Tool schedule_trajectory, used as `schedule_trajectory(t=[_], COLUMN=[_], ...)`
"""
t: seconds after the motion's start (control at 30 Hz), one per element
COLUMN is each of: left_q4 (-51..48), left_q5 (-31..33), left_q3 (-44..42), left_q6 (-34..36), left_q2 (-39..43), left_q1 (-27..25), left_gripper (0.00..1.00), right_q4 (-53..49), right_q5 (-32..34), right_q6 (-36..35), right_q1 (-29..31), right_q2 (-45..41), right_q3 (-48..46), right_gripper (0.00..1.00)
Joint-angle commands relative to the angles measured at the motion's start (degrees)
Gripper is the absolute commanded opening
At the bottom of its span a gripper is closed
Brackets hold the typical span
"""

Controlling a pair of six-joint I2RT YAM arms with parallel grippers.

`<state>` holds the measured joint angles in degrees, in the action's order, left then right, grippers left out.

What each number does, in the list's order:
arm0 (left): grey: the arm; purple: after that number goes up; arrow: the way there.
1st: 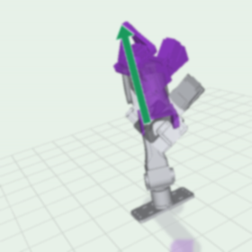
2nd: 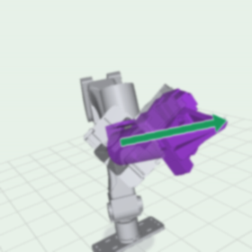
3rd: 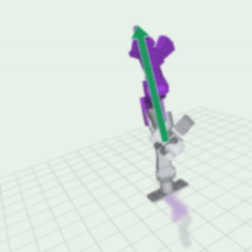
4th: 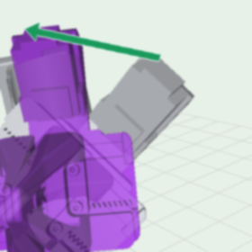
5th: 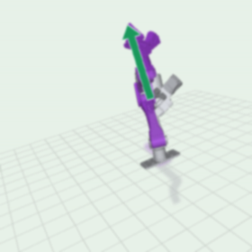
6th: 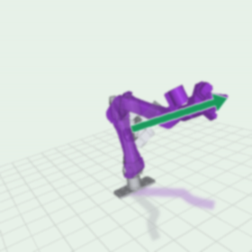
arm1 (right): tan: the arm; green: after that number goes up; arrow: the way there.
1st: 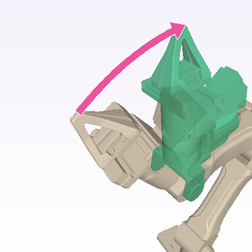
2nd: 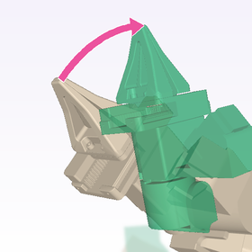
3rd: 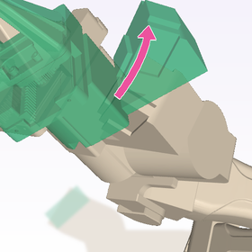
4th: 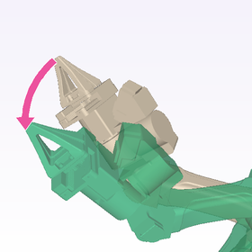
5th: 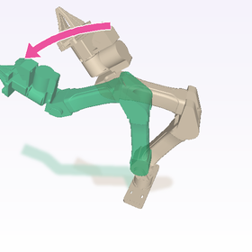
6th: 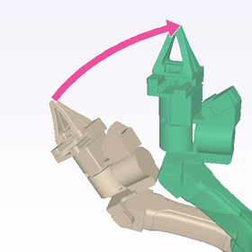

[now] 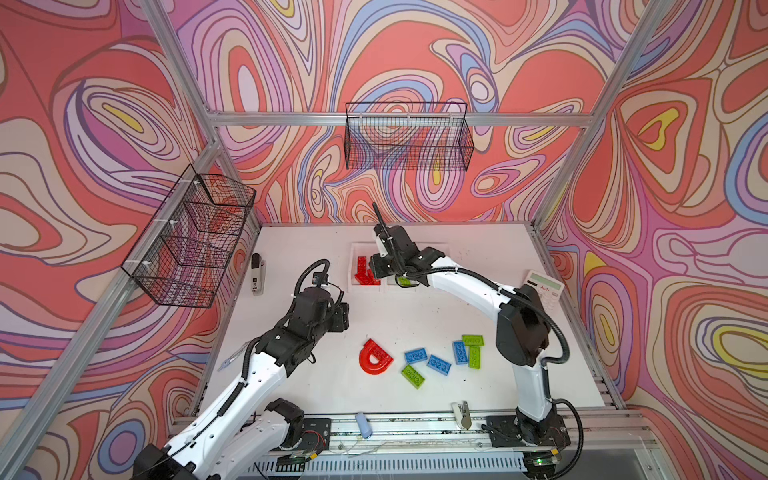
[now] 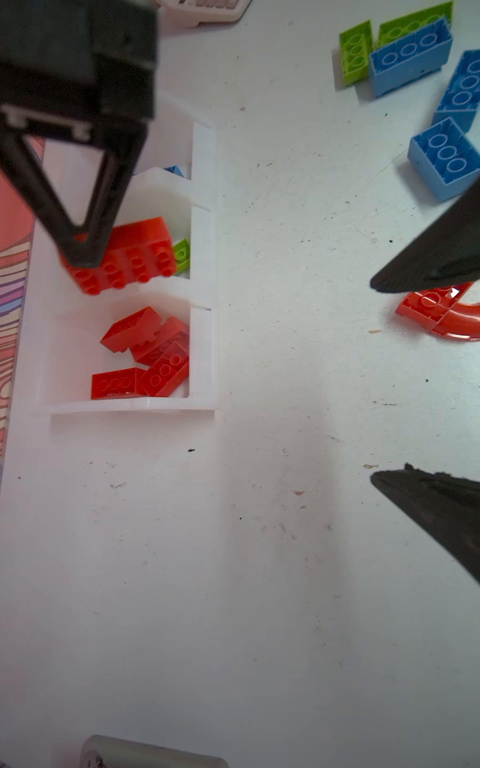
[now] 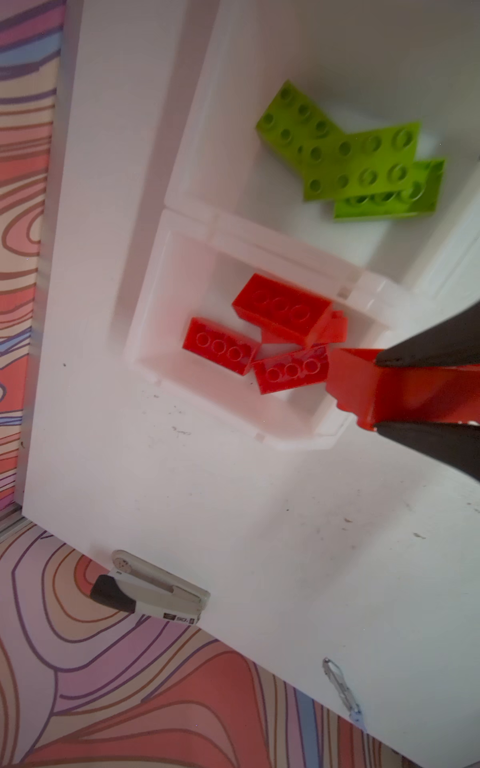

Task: Sort the legos into containers by color
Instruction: 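Carry red brick with right gripper into bin nearest left arm and release, then lower left gripper onto blue brick in pile while right gripper withdraws from bins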

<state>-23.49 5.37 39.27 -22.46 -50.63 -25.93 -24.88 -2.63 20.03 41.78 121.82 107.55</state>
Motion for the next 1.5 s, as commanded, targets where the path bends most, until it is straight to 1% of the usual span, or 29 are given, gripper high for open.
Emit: schedule_trajectory(t=[0.0, 0.07, 0.17, 0.2, 0.27, 0.33, 0.43, 0.53, 0.63, 0.77, 0.93, 1.07, 1.17, 1.33, 1.47], left_q4=[-2.6, -3.2, -3.5, -3.5, -3.3, -2.8, -1.2, 0.7, 3.2, 5.2, 5.3, 3.2, 0.6, -1.8, -2.3], left_q5=[-3.2, -3.6, -4.5, -4.7, -4.8, -4.4, -2.3, -1.8, -3.3, -4.1, -8.8, -10.5, -10.8, -9.1, -8.2], left_q3=[-1.1, -0.9, -0.4, -0.3, 0.0, 0.3, 0.9, 2.3, 4.4, 8.7, 14.5, 19.1, 22.5, 25.9, 25.6], left_q6=[-1.4, -1.2, -0.3, 0.1, 0.8, 1.7, 4.4, 6.8, 9.2, 16.8, 24.2, 28.8, 30.2, 32.1, 33.0], left_q2=[1.6, 1.9, 1.4, 1.1, 0.4, -0.4, -2.3, -6.0, -11.3, -20.2, -30.4, -37.4, -42.2, -47.1, -48.2], left_q1=[0.1, 0.0, -0.3, -0.5, -1.3, -2.5, -6.8, -11.5, -15.9, -23.6, -29.3, -32.6, -34.1, -36.2, -36.3], left_gripper=[0.68, 0.68, 0.68, 0.68, 0.68, 0.69, 0.7, 0.71, 0.72, 0.74, 0.75, 0.76, 0.76, 0.76, 0.75], right_q4=[3.9, 5.1, 6.9, 6.9, 6.8, 6.9, 7.3, 9.0, 9.8, 8.7, 4.7, 0.9, -1.1, -3.3, -3.9], right_q5=[-3.6, -4.3, -4.6, -4.5, -3.8, -3.4, -1.9, -0.1, 2.2, 4.7, 6.2, 7.1, 7.2, 7.4, 7.4], right_q6=[2.1, 3.0, 3.2, 3.1, 2.8, 2.6, 2.6, 2.7, 2.7, 2.9, 3.5, 3.5, 3.1, 2.4, 1.9], right_q1=[-1.1, -1.6, -2.1, -2.3, -2.7, -3.5, -5.2, -7.8, -10.8, -14.9, -19.2, -22.1, -23.6, -24.6, -25.1], right_q2=[6.0, 8.6, 9.8, 9.7, 8.7, 6.8, 1.7, -6.4, -16.1, -28.6, -39.8, -47.1, -50.7, -53.1, -53.5], right_q3=[6.8, 9.1, 10.4, 10.7, 10.3, 8.8, 3.7, -5.4, -15.5, -28.5, -39.6, -45.1, -47.9, -50.2, -50.4], right_gripper=[0.23, 0.26, 0.47, 0.52, 0.58, 0.61, 0.62, 0.62, 0.62, 0.61, 0.61, 0.61, 0.61, 0.62, 0.62])
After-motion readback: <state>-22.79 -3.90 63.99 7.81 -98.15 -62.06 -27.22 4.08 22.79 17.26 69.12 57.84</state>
